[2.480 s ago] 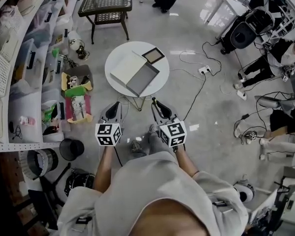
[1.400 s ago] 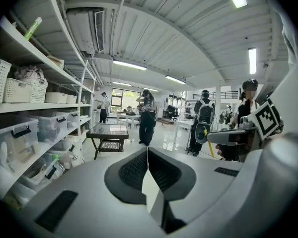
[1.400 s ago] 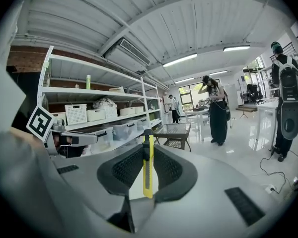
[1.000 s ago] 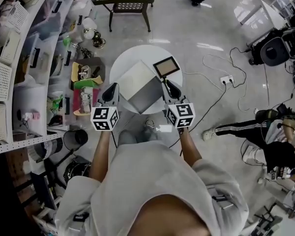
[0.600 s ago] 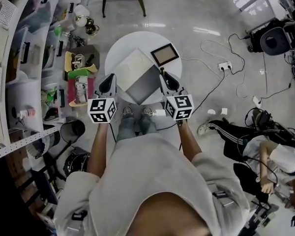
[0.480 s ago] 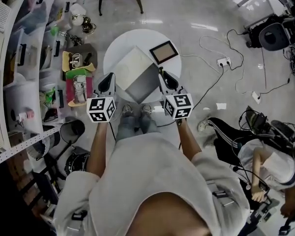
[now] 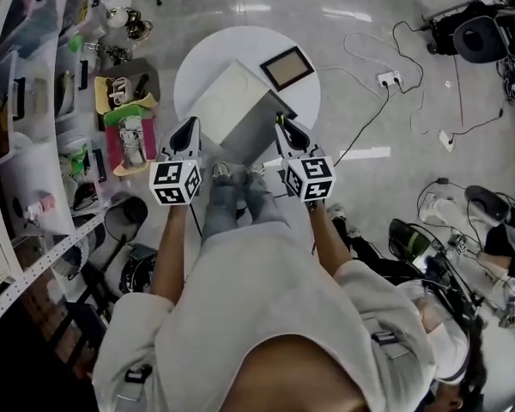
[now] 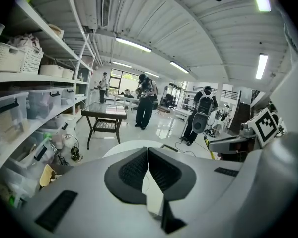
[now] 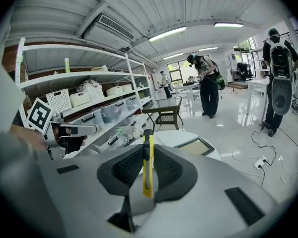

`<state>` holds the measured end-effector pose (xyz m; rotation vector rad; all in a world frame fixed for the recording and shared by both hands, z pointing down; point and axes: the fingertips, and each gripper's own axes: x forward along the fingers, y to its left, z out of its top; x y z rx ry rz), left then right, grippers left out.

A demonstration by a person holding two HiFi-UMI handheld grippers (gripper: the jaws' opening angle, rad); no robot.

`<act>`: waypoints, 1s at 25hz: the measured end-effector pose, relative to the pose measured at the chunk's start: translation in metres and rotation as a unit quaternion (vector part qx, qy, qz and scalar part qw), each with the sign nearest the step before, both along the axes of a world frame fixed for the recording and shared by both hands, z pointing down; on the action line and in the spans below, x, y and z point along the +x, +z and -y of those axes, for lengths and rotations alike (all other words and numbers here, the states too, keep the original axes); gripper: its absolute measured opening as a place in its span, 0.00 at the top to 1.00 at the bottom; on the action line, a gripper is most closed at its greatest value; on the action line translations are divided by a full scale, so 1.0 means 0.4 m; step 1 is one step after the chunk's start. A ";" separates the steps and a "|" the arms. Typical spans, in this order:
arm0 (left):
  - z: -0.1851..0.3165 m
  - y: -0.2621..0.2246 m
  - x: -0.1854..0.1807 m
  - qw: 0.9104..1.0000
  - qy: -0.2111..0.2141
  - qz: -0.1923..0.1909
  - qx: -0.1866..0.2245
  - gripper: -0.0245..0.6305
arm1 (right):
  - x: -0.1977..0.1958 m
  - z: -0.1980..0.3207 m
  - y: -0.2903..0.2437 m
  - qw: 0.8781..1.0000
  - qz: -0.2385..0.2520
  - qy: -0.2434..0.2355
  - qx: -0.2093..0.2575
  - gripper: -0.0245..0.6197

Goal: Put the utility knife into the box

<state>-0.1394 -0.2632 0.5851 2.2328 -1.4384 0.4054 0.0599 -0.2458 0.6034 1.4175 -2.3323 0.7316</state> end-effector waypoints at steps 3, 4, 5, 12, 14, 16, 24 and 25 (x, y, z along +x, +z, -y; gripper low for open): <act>-0.015 0.029 0.003 1.000 0.005 -0.005 -0.015 0.93 | 0.005 -0.026 0.031 1.000 -0.005 0.005 -0.020 0.84; -0.020 0.037 0.005 1.000 0.006 -0.006 -0.019 0.93 | 0.006 -0.035 0.042 1.000 -0.007 0.006 -0.026 0.84; -0.026 0.045 0.007 1.000 0.007 -0.008 -0.023 0.93 | 0.006 -0.045 0.054 0.999 -0.010 0.005 -0.032 0.84; -0.045 0.071 0.004 0.999 0.006 -0.016 -0.034 0.93 | -0.042 -0.086 0.133 0.991 -0.088 -0.079 -0.055 0.84; -0.044 0.071 0.001 0.999 0.005 -0.017 -0.034 0.93 | -0.060 -0.088 0.153 0.983 -0.124 -0.122 -0.053 0.84; -0.044 0.071 -0.002 0.999 0.002 -0.017 -0.034 0.93 | -0.070 -0.093 0.180 0.971 -0.163 -0.166 -0.050 0.84; -0.037 0.071 -0.012 0.999 -0.007 -0.019 -0.036 0.93 | -0.103 -0.102 0.270 0.900 -0.290 -0.324 -0.036 0.84; -0.037 0.071 -0.014 0.999 -0.008 -0.019 -0.036 0.93 | -0.108 -0.104 0.283 0.889 -0.303 -0.342 -0.035 0.84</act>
